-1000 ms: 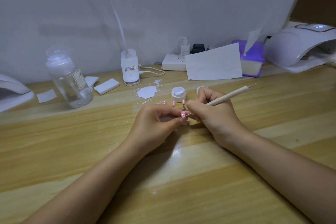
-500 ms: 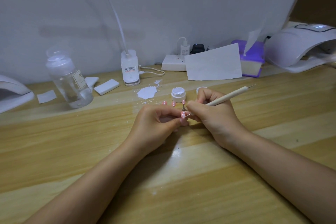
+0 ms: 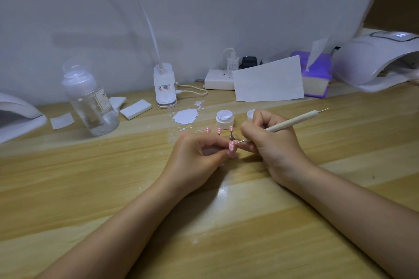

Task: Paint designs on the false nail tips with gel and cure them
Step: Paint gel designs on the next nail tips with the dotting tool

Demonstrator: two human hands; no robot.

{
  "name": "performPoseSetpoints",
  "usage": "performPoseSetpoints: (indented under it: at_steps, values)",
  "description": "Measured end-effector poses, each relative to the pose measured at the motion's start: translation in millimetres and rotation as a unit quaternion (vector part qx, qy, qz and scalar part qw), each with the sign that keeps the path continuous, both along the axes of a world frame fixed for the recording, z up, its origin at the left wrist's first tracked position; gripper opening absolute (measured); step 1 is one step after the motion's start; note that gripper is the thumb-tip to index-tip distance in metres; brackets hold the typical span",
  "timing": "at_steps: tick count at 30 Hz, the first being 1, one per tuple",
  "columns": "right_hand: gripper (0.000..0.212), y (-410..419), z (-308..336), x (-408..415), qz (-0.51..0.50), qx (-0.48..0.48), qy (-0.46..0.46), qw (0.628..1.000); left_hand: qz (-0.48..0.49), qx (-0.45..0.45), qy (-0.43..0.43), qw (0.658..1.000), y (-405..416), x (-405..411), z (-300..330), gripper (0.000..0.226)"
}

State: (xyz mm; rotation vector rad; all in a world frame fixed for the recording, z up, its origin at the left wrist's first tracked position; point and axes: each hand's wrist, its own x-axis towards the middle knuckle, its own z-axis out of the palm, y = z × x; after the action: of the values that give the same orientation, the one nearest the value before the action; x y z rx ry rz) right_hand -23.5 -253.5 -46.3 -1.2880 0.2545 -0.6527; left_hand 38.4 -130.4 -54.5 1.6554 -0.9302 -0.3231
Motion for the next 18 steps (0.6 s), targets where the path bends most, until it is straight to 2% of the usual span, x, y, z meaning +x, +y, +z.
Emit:
performPoseSetpoints:
  at_steps: [10,18]
  values:
    - [0.046,0.2,-3.1,-0.2,0.002,-0.061,0.011,0.998,-0.003,-0.011,-0.004,1.000,-0.6,-0.3,-0.1,0.020]
    - [0.048,-0.9,-4.9,1.2,-0.002,-0.067,0.016,0.998,-0.003,-0.010,-0.010,1.000,0.3,-0.2,0.0,0.023]
